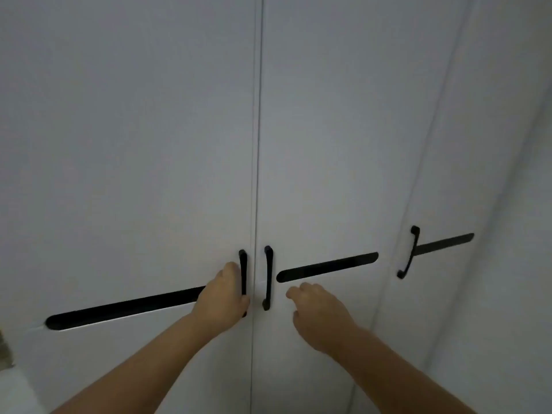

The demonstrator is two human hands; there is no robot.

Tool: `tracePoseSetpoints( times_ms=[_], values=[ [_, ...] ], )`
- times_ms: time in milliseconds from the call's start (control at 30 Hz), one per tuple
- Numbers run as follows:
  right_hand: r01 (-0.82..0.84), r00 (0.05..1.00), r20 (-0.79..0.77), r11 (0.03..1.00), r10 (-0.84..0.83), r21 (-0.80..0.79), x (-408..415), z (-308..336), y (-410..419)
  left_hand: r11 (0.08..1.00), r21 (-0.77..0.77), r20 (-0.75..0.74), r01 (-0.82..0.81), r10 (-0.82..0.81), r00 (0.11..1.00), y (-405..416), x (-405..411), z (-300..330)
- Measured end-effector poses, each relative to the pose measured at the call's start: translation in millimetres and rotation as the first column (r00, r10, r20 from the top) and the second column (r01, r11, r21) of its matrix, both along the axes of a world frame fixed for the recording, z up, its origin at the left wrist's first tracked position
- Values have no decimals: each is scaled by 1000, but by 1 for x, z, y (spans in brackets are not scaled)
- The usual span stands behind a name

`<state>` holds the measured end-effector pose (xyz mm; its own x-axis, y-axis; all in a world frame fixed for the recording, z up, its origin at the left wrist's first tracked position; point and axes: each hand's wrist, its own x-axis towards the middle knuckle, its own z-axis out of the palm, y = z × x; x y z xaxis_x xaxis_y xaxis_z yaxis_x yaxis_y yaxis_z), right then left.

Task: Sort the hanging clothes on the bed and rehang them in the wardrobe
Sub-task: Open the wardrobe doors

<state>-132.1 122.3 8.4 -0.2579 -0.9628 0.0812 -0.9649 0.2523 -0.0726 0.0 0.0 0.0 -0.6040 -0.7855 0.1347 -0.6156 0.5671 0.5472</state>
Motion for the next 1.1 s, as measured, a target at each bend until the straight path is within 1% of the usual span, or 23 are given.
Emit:
tracePoseSetpoints(
  times_ms=[67,167,200,267,433,533,700,800,900,1100],
  values=[
    [-36,999,33,999,37,-10,-21,-4,-7,993,110,-128,-34,48,991,1,-14,-4],
    [-108,994,20,994,108,0,-42,-8,-21,954,293,-295,-58,148,944,6,-26,-6],
    [-134,991,25,991,133,6,-46,-10,-24,940,335,-331,-63,180,926,7,-29,-8],
    [-179,983,30,984,178,21,-55,-15,-33,932,352,-364,-90,225,904,11,-30,-9],
    [-318,942,132,946,307,67,-45,-27,-42,936,326,-351,-132,250,902,38,-21,-13],
    [-379,897,262,925,355,43,-29,-32,-36,937,326,-329,-130,241,913,63,-7,-13],
    [-402,816,442,915,372,-29,-1,-44,-11,940,305,-274,-151,238,932,103,22,-15],
    [-420,796,452,905,402,-65,15,-46,11,941,293,-255,-170,249,934,125,41,-15],
    [-432,790,453,900,413,-67,35,-43,34,942,281,-257,-181,256,932,149,62,-14],
    [-492,775,407,866,483,-91,89,-44,79,936,263,-221,-233,294,930,197,117,-11]
  ],
)
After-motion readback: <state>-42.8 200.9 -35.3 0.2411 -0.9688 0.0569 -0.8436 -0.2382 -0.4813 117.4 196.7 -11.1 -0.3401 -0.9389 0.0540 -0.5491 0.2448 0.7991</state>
